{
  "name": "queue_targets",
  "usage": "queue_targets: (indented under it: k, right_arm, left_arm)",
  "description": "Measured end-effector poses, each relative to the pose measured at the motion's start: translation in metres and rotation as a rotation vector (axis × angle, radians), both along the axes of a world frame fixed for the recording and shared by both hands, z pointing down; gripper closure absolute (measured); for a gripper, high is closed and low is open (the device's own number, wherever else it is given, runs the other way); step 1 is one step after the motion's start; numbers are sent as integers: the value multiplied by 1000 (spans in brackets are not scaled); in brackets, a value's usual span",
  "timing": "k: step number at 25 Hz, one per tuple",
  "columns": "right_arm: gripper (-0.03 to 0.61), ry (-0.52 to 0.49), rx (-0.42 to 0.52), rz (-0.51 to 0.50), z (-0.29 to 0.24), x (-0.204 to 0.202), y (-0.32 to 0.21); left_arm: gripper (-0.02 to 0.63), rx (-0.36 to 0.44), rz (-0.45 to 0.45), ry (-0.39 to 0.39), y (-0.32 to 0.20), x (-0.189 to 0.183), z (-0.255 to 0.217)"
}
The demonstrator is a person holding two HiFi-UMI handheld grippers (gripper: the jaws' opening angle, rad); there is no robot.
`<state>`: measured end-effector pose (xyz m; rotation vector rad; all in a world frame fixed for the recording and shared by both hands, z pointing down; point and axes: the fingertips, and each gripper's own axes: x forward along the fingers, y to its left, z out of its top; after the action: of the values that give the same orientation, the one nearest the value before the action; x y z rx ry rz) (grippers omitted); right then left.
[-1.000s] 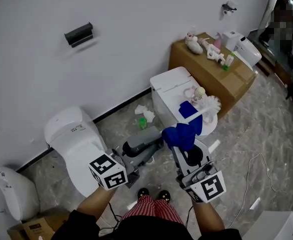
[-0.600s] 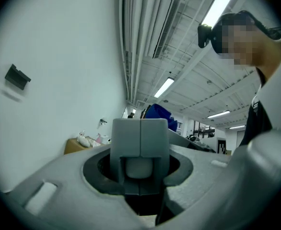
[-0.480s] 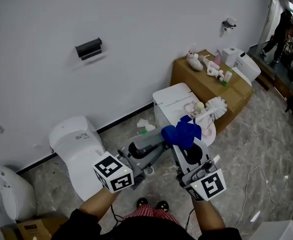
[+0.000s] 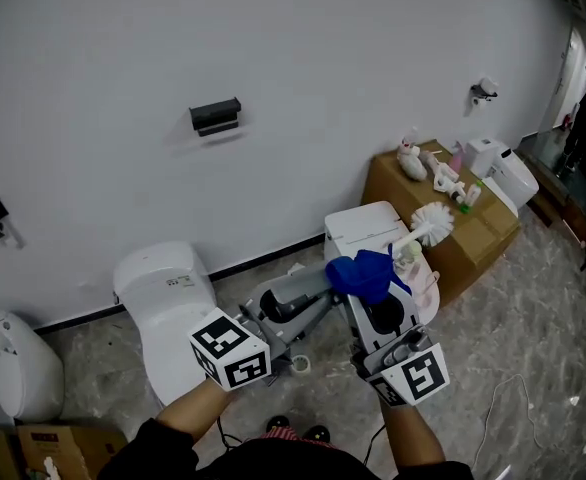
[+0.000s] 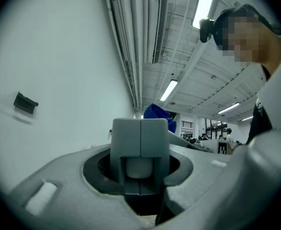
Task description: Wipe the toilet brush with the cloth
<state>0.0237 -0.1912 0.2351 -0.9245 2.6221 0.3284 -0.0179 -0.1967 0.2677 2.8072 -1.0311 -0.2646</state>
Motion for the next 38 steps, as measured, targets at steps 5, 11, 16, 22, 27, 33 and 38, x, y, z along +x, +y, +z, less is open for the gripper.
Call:
queue_targets:
  k: [5, 11, 16, 22, 27, 33, 38]
  right_arm:
    - [497, -17, 31, -39, -19, -2, 1]
    - [497, -33, 79, -69, -38, -4, 7]
    - [497, -30, 99, -95, -47, -15, 8]
    - [497, -17, 115, -117, -56, -23, 7]
    - [497, -14, 104, -111, -52, -23, 6]
    - [497, 5, 125, -112, -54, -24, 6]
    - [497, 22, 134, -90, -54, -23, 5]
  left_arm:
    - [449, 19, -27, 8, 2, -2, -19]
    - [451, 42, -39, 28, 8, -5, -37]
    - [449, 65, -78, 21, 10, -18, -47]
    - [449, 85, -106, 17, 14, -26, -57]
    - [449, 103, -123, -20, 22, -26, -57]
    - [450, 94, -129, -18, 23, -26, -59]
    - [450, 89, -126, -13, 26, -27, -59]
